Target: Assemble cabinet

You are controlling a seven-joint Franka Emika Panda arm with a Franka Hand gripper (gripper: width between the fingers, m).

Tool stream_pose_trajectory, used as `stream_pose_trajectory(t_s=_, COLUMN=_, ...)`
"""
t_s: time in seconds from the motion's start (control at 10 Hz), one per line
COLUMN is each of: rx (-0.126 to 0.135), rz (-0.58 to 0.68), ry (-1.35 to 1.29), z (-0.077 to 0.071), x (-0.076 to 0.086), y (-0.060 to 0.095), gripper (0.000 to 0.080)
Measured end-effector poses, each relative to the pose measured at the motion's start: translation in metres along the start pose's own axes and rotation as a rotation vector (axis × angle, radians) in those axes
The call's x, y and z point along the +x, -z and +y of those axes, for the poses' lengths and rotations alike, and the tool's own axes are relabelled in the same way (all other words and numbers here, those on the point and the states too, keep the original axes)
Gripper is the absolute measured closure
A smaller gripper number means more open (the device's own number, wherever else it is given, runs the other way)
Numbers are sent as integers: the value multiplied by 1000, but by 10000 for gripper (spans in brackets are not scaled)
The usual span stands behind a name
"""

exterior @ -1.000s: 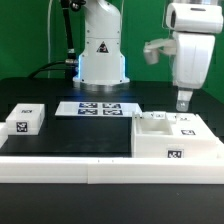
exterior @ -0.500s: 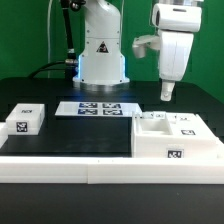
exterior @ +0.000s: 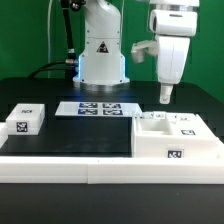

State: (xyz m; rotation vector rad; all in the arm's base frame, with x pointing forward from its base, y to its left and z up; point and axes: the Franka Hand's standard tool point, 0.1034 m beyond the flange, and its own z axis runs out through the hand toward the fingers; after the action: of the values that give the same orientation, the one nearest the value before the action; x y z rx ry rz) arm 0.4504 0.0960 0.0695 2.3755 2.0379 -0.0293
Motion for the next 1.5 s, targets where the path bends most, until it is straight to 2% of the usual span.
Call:
stream_pose_trajectory(t_s=0.2, rx=-38, rz=39, ry=24, z=-15, x=-3, y=-12, gripper=2)
stream_pose_trajectory(t_s=0.3, rx=-46, rz=53, ry=23, z=-24, x=-4, y=-19, gripper=2)
stream_pose_trajectory(t_s=0.4, rx=-36, rz=58, ry=26, z=-31, x=-3, y=-27, gripper=2)
stream_pose_trajectory(t_s=0.6, rx=-26, rz=68, ry=21, z=-36, x=1, y=-40, gripper=2)
stream_pose_trajectory(t_s=1.0, rx=3, rz=66, ry=21, z=-44, x=1, y=-54, gripper=2)
stream_pose_trajectory(t_s=1.2, rx=4, rz=66, ry=20, z=-45, x=1, y=-55, gripper=250)
stream_pose_trajectory(t_s=1.3, rx=5, rz=66, ry=20, z=-45, x=1, y=-55, gripper=250)
stream_pose_trajectory(t_s=1.4, rx=5, rz=66, ry=20, z=-45, x=1, y=-55, gripper=434)
stream_pose_trajectory(t_s=1.5, rx=6, rz=66, ry=20, z=-45, x=1, y=-56, gripper=585)
